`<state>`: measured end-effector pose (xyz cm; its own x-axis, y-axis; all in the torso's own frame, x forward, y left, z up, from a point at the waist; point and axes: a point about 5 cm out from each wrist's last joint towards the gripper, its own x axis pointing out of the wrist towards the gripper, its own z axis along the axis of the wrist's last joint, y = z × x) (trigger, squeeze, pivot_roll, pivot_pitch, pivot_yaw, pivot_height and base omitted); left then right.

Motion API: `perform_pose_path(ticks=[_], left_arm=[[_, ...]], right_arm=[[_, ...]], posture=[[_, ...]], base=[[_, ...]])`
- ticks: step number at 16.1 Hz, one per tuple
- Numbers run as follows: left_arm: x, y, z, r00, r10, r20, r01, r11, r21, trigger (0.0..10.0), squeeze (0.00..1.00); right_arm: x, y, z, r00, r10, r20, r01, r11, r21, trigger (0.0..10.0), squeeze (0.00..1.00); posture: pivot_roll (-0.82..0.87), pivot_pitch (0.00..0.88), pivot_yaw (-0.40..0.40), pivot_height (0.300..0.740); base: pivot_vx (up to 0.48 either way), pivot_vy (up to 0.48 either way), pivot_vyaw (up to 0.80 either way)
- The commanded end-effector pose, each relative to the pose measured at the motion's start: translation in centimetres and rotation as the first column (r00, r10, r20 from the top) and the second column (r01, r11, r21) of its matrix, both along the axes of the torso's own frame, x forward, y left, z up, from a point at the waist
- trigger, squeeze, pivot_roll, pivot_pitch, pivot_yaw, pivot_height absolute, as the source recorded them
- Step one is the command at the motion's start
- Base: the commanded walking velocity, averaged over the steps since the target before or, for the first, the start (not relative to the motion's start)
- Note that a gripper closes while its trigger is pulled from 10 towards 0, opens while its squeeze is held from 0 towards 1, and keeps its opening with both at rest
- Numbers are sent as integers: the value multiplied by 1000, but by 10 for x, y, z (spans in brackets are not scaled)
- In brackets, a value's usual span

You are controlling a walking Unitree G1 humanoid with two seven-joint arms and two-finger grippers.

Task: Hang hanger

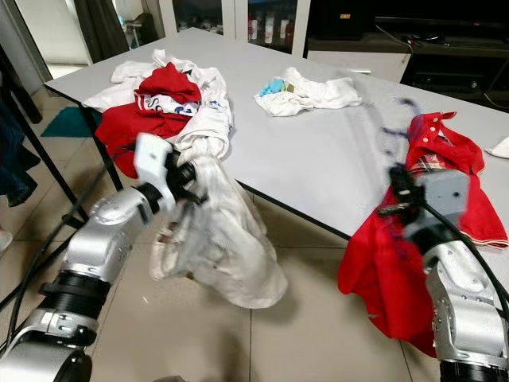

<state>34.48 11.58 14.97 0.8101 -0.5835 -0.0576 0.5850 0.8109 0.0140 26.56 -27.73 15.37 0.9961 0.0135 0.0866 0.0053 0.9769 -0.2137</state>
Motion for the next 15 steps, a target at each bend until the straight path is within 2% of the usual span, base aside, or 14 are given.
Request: perform_pose_path(ticks=[1, 3, 5, 7, 9, 15], left_arm=[[2, -2, 16, 996, -15, 91, 14, 1000, 10, 10000, 0], [6, -2, 11, 997, 13, 72, -14, 1000, 4, 10000, 0], [10, -3, 13, 996, 22, 81, -23, 1000, 5, 10000, 0], [18, -6, 17, 994, 80, 69, -77, 996, -42, 10000, 0], [19, -12, 17, 993, 100, 56, -95, 993, -74, 10000, 0], [21, -20, 21, 995, 83, 62, -78, 993, -88, 10000, 0]], right_arm=[[-1, -8, 1, 998, -53, 15, 54, 998, -28, 10000, 0], [-1, -13, -3, 995, -102, 4, 102, 993, -60, 10000, 0], [3, -7, -2, 996, -92, 15, 93, 994, -65, 10000, 0], [8, 7, -4, 996, -83, 23, 84, 994, -76, 10000, 0], [9, 18, -4, 997, -73, 30, 75, 995, -70, 10000, 0], [12, 24, -7, 997, -71, 16, 72, 995, -62, 10000, 0]], posture=[[-112, 0, 21, 740], [-115, 0, 23, 740], [-128, 0, 31, 740], [-134, 0, 33, 740], [-133, 0, 30, 740], [-131, 0, 29, 740]], base=[[0, 0, 0], [0, 0, 0], [0, 0, 0], [0, 0, 0], [0, 0, 0], [43, 0, 0]])
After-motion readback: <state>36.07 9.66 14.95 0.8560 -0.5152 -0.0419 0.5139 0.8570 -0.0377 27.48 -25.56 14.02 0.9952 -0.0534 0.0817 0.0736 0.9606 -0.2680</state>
